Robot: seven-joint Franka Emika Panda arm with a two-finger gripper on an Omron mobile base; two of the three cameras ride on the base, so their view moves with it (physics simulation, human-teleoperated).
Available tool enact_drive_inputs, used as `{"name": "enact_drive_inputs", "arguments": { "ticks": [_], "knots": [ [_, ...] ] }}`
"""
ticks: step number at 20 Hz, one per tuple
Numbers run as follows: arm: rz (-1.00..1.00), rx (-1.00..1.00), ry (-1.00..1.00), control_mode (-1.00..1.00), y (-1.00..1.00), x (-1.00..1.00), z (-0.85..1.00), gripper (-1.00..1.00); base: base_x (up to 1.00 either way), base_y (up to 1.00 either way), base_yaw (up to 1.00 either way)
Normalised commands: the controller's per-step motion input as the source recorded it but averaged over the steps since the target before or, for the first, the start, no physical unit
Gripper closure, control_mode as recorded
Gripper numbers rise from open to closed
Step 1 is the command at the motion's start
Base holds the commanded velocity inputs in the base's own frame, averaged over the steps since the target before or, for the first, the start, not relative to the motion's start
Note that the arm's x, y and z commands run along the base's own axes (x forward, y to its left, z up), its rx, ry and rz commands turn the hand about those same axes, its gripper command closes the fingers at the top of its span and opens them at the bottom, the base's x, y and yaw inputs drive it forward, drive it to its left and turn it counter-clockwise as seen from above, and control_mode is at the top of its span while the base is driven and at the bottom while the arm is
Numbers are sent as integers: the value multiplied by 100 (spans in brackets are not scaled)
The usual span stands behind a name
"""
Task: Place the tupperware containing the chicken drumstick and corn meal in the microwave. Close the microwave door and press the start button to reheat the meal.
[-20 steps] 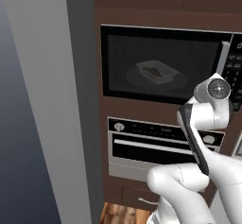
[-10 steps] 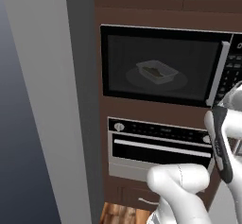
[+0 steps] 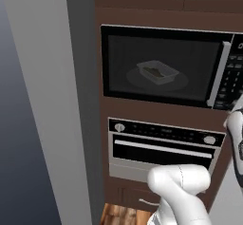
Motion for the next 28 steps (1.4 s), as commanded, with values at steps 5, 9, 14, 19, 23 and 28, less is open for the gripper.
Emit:
{"name": "enact_drive_inputs", "arguments": {
  "ticks": [5,9,14,19,23,28],
  "knots": [
    [5,0,-12,-100,-3,3,-24,100,0,0,0],
    [0,0,-17,-100,0,16,-19,100,0,0,0],
    [0,0,-6,-100,0,34,0,100,0,0,0],
    [0,0,0,-100,-16,17,0,100,0,0,0],
    [0,0,0,-100,-30,19,-1,100,0,0,0],
    [0,0,0,-100,-19,33,-22,100,0,0,0]
  ]
}}
